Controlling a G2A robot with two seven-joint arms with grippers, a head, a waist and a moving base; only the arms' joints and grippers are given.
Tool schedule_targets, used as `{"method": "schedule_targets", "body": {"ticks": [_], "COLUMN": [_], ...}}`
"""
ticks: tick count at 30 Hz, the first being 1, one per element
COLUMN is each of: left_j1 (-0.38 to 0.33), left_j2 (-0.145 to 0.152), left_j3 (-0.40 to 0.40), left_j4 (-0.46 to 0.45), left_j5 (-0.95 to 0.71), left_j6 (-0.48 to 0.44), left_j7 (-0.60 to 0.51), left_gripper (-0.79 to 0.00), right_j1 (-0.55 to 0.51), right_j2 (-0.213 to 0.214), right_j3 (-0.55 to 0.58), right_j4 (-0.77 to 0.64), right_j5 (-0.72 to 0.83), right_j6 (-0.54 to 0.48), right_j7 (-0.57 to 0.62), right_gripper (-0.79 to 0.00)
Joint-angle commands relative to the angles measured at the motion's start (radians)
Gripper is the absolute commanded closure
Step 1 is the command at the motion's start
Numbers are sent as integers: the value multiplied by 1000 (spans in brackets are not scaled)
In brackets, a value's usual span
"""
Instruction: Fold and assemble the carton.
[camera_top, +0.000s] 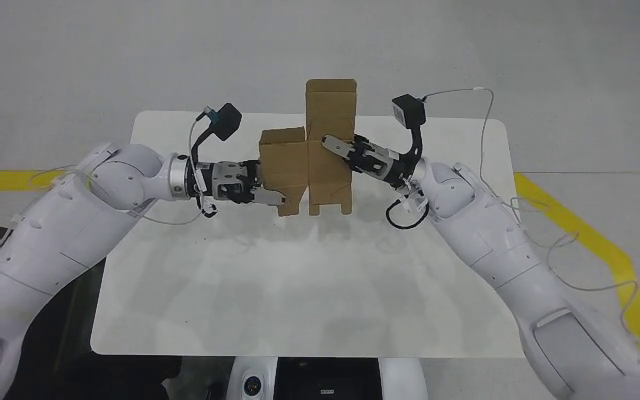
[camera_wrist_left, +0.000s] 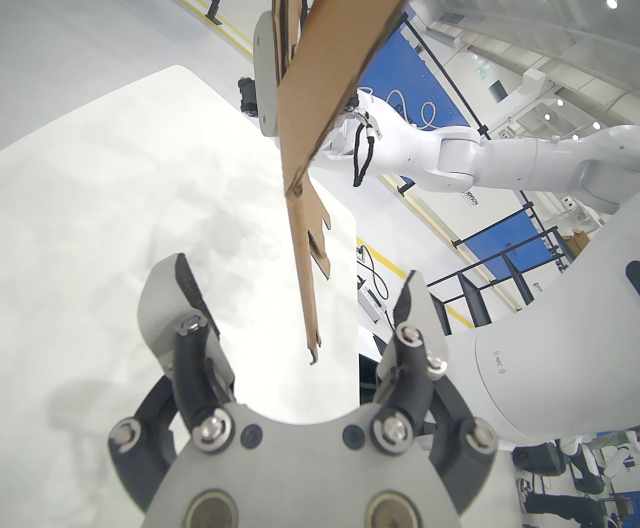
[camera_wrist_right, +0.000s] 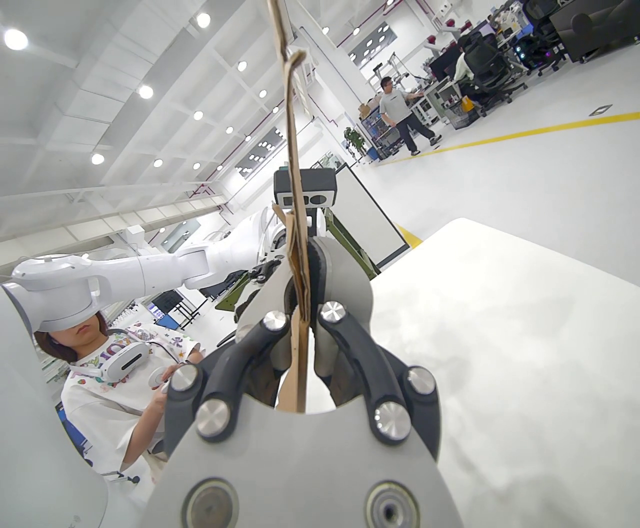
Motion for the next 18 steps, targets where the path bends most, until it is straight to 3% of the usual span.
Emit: {"method": "schedule_targets", "body": {"ticks": [1,11,12,13,15,18], "left_j1": [4,18,19,21,23,25], "left_j2": [-2,-16,-17,-18,-20,-22], "left_j3": [-4,-31,-34,-36,-40,-49], "left_j4": [2,15,16,18,19,24], "left_j5": [-8,-33,-34,-35,-37,-45], "left_j6": [7,19,22,27,35,45], "left_j7": [-17,-74,-81,-88,-105,-133], "left_gripper": [0,0,0,0,0,0], "right_j1": [-6,-27,-30,-31,-33,-34], "right_j2": [-3,-16,-18,-19,-20,-19], "right_j3": [8,44,47,50,57,73], "right_j4": [0,6,7,10,14,24], "right_j5": [-4,-11,-8,-5,-2,11], "right_j6": [0,0,0,0,0,0], "right_j7": [2,24,28,31,43,69], "right_gripper": [0,-12,-135,-326,-785,-785]}}
